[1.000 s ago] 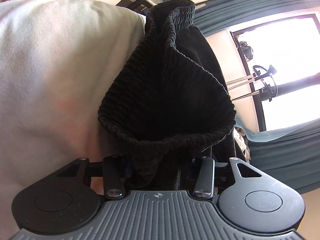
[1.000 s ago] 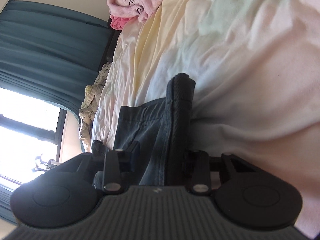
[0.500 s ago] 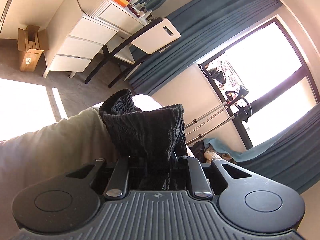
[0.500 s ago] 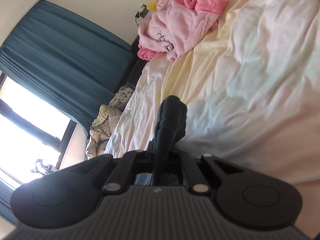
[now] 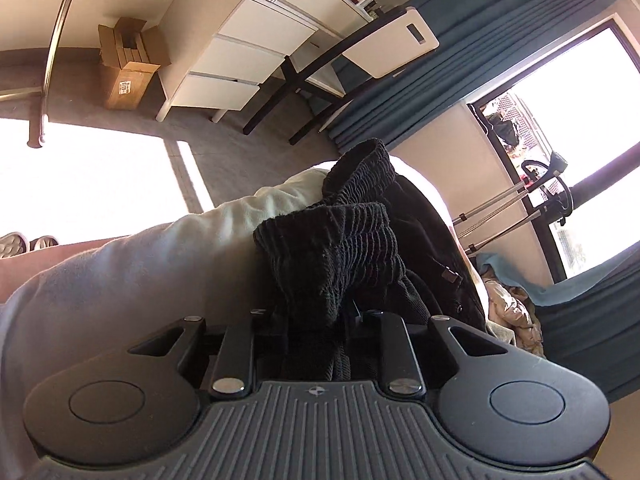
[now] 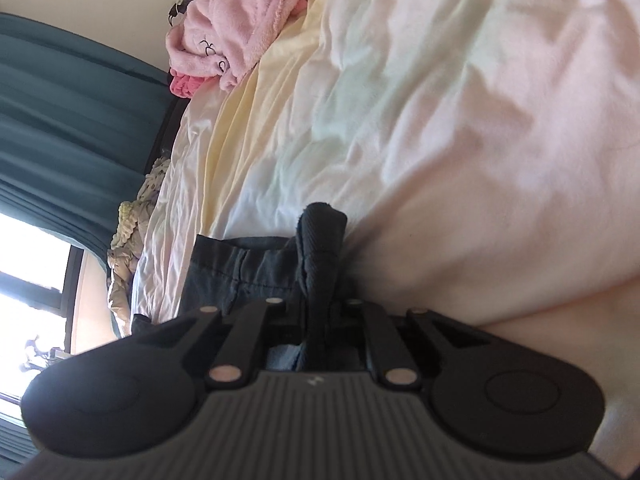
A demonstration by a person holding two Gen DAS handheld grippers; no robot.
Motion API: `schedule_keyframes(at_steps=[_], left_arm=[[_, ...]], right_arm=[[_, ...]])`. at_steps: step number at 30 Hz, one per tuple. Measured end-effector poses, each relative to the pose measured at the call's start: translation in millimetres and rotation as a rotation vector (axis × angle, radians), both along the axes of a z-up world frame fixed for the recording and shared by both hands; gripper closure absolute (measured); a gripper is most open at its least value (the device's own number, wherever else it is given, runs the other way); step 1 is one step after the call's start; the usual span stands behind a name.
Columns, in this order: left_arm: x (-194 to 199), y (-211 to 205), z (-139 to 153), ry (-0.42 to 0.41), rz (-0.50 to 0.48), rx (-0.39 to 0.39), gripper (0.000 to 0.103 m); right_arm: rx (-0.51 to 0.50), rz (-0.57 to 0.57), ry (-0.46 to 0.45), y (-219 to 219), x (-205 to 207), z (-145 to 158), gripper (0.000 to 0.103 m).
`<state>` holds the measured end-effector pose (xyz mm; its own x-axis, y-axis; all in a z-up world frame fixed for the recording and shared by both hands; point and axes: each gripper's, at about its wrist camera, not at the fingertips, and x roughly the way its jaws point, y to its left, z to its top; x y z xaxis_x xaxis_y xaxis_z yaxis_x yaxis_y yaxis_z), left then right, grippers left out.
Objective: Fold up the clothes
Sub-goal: 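Lay the cuff down onto the garment and open both tools, then smooth the folded black garment flat with both tools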
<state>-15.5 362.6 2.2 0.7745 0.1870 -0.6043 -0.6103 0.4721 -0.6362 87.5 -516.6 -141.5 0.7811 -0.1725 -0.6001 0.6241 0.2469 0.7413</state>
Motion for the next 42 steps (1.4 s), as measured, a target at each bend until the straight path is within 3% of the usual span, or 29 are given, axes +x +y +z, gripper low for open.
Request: schedule_keyframes(at_steps=[2,5,7,10,13,17,22,26,35,42], left_arm=[[2.9,-9.2,6.3,0.054,-0.041,0.083,0.051],[3.1,-26.2,17.3,0.108,-0.115,0.211,0.026],[0.2,-40.8,27.0,0.118,-0.169,0.292,0.02],[-7.9,-63.8,43.7,0.109,-0.229,0.401,0.013],[-18.1,-87.5,61.2,0.084,-0.249,0.498,0.01],[-29.4,-123.9,82.2,0.013,-0.298,0.603,0.008],[-24.8,-170.0,87.7,-0.07,-0.389,0.637,0.007],[-4.1,-214.3,74.8,-0.089,-0.481,0.68,0.007],[56.0,-302.5,40.4,-0.114,-0.652,0.676,0.007],[91.7,-341.1,5.4,-0.128,-0.707,0.707,0.007]], right_arm=[[-0.032,0.03,0.026,3.3,-0.3,5.9,0.083],[-0.13,0.093,0.065,13.9,-2.7,23.2,0.063],[-0.213,0.105,0.084,22.9,-9.2,36.6,0.053],[-0.34,0.113,0.095,35.9,-19.5,56.5,0.052],[-0.495,0.135,0.083,52.1,-26.4,78.1,0.052],[-0.627,0.203,-0.003,75.3,-36.6,104.5,0.052],[-0.681,0.323,-0.094,104.6,-41.3,118.7,0.052],[-0.702,0.406,-0.112,126.1,-36.0,120.5,0.052],[-0.77,0.562,-0.19,170.7,-26.9,117.6,0.052],[-0.794,0.664,-0.282,198.9,-19.0,116.6,0.052]])
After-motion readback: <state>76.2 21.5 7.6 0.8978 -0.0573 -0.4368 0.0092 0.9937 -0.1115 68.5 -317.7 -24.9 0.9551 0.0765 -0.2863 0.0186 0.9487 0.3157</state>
